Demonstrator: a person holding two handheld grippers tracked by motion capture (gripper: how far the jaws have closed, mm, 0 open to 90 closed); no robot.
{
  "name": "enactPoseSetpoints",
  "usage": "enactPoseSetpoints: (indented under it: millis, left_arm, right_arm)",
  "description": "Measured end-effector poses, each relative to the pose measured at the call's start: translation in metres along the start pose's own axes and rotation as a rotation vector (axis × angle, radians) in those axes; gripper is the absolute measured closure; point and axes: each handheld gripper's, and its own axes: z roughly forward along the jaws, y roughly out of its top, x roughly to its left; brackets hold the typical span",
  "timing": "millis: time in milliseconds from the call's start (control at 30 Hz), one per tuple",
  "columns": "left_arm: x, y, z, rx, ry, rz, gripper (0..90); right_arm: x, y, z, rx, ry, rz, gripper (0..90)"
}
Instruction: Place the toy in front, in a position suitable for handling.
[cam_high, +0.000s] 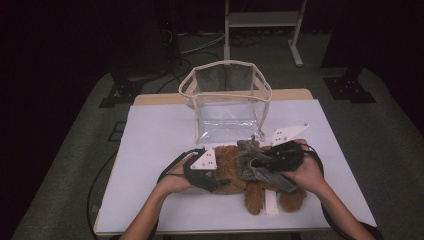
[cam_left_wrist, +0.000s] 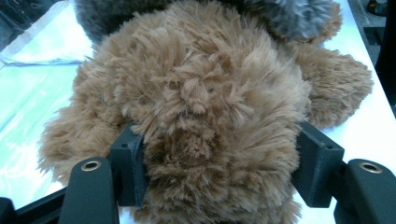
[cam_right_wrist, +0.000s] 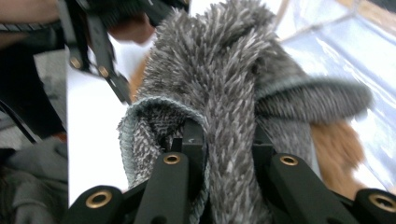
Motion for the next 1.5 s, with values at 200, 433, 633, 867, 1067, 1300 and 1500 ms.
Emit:
enactPoseSetpoints:
  millis: [200,433,633,867,1067,1300,1500]
  left_arm:
    - [0.003,-0.007,-0.008,-0.009,0.031,-0.011,29.6]
    - [-0.002,-0.004,-0.008,-0.014,0.047,-0.001,34.4]
    - [-0.010,-0.004,-0.010,-0.002,0.077,0.042,36.2]
    - [-0.016,-0.002,-0.010,0.020,0.066,0.082,36.6]
    - [-0.012,-0.005,-0.012,0.008,0.056,0.054,33.9]
    - [-0.001,-0.011,-0.013,-0.029,0.060,-0.035,31.6]
    - [0.002,-0.009,-0.012,-0.043,0.072,-0.067,30.6]
  right_arm:
    - [-0.001,-0.002,0.016,0.015,0.018,0.003,74.5]
    - [-0.002,0.001,0.007,0.012,0.018,0.052,74.3]
    - [-0.012,0.036,0.035,0.056,0.021,0.044,74.2]
    - [-0.031,0.064,0.084,0.104,0.073,0.089,73.4]
    - [-0.029,0.062,0.077,0.117,0.069,0.084,73.8]
    - [-0.008,0.032,0.029,0.070,0.044,0.069,73.9]
    - [0.015,0.005,0.011,0.074,0.014,0.051,73.6]
